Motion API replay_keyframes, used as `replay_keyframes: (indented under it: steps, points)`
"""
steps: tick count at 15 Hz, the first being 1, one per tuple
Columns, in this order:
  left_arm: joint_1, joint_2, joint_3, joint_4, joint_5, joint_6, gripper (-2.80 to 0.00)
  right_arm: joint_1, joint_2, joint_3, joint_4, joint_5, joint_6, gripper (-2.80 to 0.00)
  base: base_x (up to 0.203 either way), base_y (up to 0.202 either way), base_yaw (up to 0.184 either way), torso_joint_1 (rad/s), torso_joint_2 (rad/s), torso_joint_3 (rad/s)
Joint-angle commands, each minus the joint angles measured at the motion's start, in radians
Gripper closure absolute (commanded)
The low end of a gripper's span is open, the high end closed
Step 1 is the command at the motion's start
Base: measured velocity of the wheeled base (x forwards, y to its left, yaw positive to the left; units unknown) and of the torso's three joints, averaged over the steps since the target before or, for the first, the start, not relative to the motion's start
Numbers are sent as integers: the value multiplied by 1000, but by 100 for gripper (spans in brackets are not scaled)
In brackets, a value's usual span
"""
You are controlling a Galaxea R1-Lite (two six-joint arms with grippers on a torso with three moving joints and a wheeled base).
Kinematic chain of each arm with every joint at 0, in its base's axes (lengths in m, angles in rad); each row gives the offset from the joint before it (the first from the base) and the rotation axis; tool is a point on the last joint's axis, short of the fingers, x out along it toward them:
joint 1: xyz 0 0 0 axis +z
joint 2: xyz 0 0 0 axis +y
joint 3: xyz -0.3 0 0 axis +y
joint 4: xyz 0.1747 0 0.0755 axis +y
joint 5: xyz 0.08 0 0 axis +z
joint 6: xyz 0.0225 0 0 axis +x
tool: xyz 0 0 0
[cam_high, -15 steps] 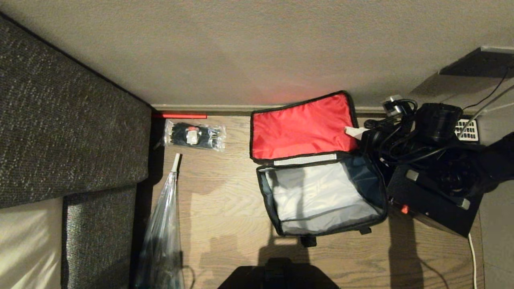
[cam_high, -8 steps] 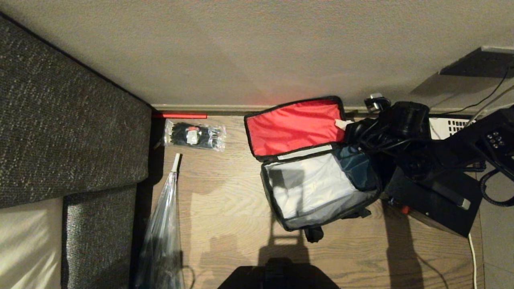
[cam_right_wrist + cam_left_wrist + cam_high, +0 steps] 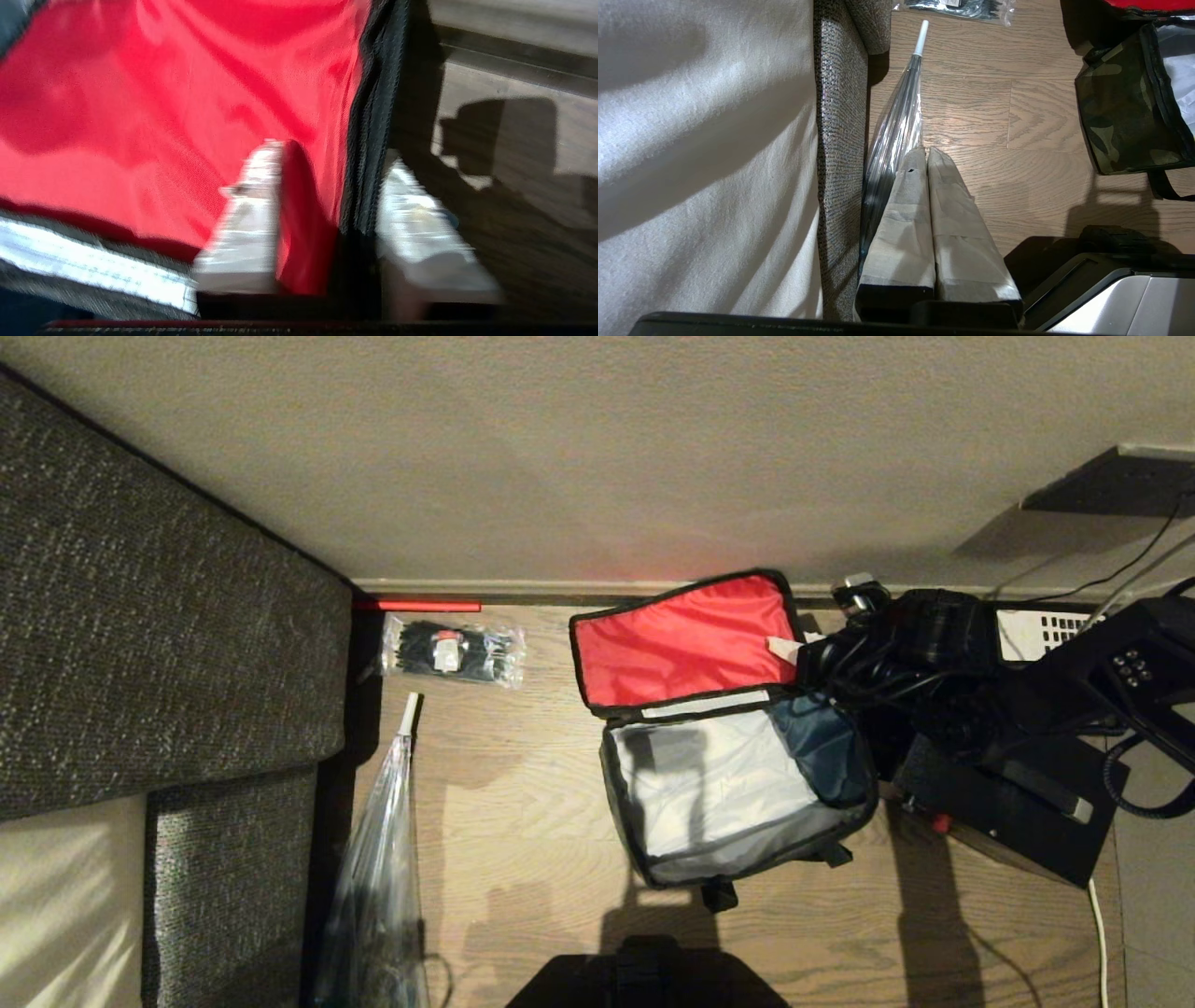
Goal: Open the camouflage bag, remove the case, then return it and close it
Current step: Grip the handle again
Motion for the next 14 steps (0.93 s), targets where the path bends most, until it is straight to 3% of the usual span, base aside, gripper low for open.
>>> replay_keyframes:
  steps: [1,6,10,14]
  points:
    - [1,-2,3,1,0,0,0,-18,-8,13,-4,5,-7,-280,0,0,0,0,0,0]
    - [0,-2,2,0,0,0,0,-88,-89,78,97,4,-69,-280,0,0,0,0,0,0]
    - [1,-2,3,-1,0,0,0,-96,-227,178,259,1,-87,-280,0,0,0,0,0,0]
    - [-1,-2,3,1,0,-1,0,-96,-281,295,330,-5,-172,-280,0,0,0,0,0,0]
